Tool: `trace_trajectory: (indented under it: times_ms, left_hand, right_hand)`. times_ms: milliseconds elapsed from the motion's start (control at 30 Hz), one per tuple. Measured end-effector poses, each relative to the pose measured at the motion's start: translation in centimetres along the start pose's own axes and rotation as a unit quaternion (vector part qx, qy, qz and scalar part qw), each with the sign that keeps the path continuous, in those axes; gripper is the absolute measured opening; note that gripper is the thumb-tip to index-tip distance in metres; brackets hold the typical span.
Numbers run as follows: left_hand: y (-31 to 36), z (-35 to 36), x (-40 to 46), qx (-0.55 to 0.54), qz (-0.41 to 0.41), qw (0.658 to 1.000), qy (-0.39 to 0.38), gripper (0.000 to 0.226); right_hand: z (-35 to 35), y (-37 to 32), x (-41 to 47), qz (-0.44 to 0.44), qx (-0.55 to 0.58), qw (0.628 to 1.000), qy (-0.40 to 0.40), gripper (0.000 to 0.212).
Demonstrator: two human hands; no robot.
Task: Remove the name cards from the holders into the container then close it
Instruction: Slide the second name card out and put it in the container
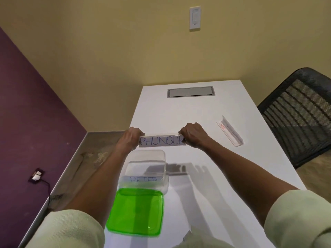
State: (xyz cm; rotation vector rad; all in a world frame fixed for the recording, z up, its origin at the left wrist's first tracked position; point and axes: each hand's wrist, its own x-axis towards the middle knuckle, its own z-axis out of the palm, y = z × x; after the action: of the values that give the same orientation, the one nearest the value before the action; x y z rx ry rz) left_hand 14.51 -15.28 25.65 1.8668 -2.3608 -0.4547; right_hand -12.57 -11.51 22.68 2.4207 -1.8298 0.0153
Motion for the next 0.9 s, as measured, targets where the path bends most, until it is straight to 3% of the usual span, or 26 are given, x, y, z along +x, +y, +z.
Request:
trace_trajectory:
  times_ms: [633,900]
  left_hand:
    - [-10.1,1.6,1.1,-0.053,-0.066,0.996,-0.041,0.032]
    - [-12.5,4.3,1.8,0.055,-0.017,0.994,-0.091,0.033]
  right_hand:
    - [3.2,-9.2,3.2,-0.056,0.015,0.997,-0.056,0.01]
    - [5.0,-11.1,4.2,-0.06,0.013,0.994,-0.09,0.015]
